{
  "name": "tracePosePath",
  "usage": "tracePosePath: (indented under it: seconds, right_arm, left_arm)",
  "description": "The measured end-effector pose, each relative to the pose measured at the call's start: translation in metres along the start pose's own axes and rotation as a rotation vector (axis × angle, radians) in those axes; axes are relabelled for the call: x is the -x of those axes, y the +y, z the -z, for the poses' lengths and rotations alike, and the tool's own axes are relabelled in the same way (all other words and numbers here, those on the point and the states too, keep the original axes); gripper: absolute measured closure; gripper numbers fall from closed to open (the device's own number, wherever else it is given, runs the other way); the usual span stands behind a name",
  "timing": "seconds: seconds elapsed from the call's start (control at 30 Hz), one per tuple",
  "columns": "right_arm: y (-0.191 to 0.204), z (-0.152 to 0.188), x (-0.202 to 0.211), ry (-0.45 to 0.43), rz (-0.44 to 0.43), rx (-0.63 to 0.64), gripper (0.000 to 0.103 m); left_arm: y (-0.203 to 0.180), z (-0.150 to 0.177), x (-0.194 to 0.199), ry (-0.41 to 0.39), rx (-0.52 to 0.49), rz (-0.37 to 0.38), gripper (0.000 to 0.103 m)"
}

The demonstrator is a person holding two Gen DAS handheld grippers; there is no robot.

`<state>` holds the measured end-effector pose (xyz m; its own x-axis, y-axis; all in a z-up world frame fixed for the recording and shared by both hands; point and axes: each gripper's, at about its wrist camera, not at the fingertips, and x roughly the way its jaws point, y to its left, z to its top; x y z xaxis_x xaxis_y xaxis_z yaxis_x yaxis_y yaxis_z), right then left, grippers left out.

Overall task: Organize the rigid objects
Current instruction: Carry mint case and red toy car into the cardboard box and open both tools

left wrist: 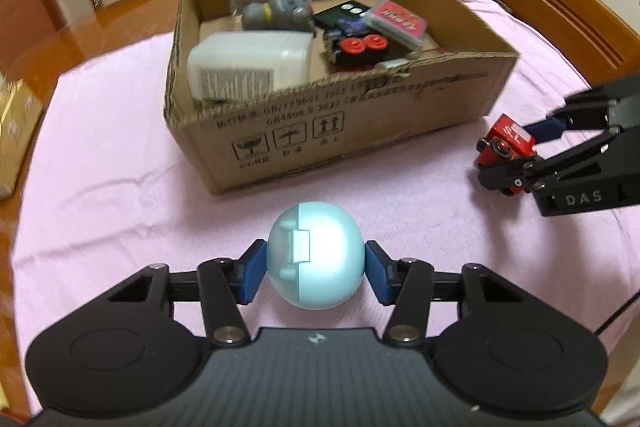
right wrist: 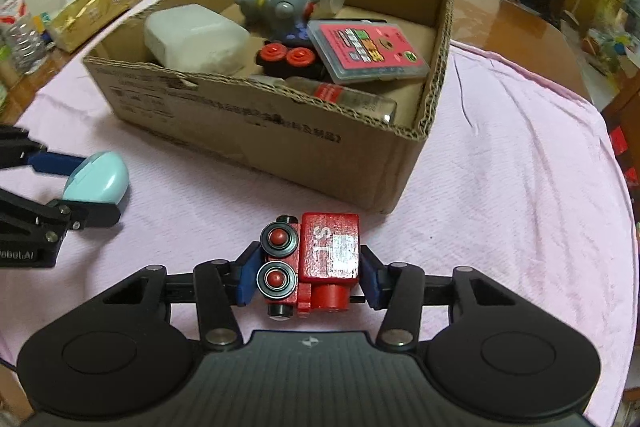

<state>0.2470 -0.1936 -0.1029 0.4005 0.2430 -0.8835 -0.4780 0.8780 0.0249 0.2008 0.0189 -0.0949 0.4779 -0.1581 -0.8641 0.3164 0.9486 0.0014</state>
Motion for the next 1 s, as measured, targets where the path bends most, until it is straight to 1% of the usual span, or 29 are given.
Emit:
tracePosePath:
  seconds: [0.07,0.17,0.3,0.4,0.5,0.6,0.73,0.83,0.9,0.93,0.97,1.0]
  right_arm:
    - [0.002,-0.002,0.011,0.007,-0.015,0.029,0.048]
    - [0.003,-0.013,0.035,-0.012,-0.050,0.072,0.048]
    - [0.006,-0.037,0.061,-0.079,-0.072,0.123,0.048]
    - [0.011,-0.060,0.069,-0.138,-0.099,0.135,0.048]
    - [0.018,-0.082,0.060,-0.175,-0.117,0.140,0.048]
    - [0.025,-0.099,0.039,-0.172,-0.144,0.116,0.048]
    - [0.034,-0.107,0.016,-0.158,-0.146,0.092,0.048]
    - [0.036,-0.108,0.004,-0.139,-0.150,0.057,0.047]
    - [0.036,-0.108,0.003,-0.135,-0.153,0.038,0.035]
    - [0.036,-0.106,0.005,-0.146,-0.156,0.036,0.022]
    - [0.037,-0.105,0.009,-0.162,-0.159,0.035,0.012]
    - [0.037,-0.104,0.014,-0.174,-0.158,0.034,0.009]
  left_arm:
    - [0.002,-0.006,0.010,0.005,-0.026,0.013,0.052]
    - [0.006,-0.019,0.029,-0.007,-0.064,0.035,0.052]
    - [0.012,-0.047,0.050,-0.057,-0.113,0.034,0.051]
    - [0.018,-0.072,0.057,-0.106,-0.128,0.021,0.051]
    - [0.026,-0.096,0.052,-0.147,-0.128,0.001,0.051]
    - [0.035,-0.118,0.038,-0.172,-0.117,-0.027,0.051]
    - [0.049,-0.145,0.011,-0.177,-0.080,-0.051,0.051]
    - [0.057,-0.157,-0.007,-0.173,-0.057,-0.062,0.051]
    - [0.060,-0.161,-0.018,-0.168,-0.049,-0.071,0.051]
    - [0.061,-0.162,-0.022,-0.164,-0.049,-0.074,0.051]
    - [0.062,-0.163,-0.026,-0.161,-0.046,-0.075,0.051]
    - [0.063,-0.164,-0.031,-0.155,-0.044,-0.076,0.051]
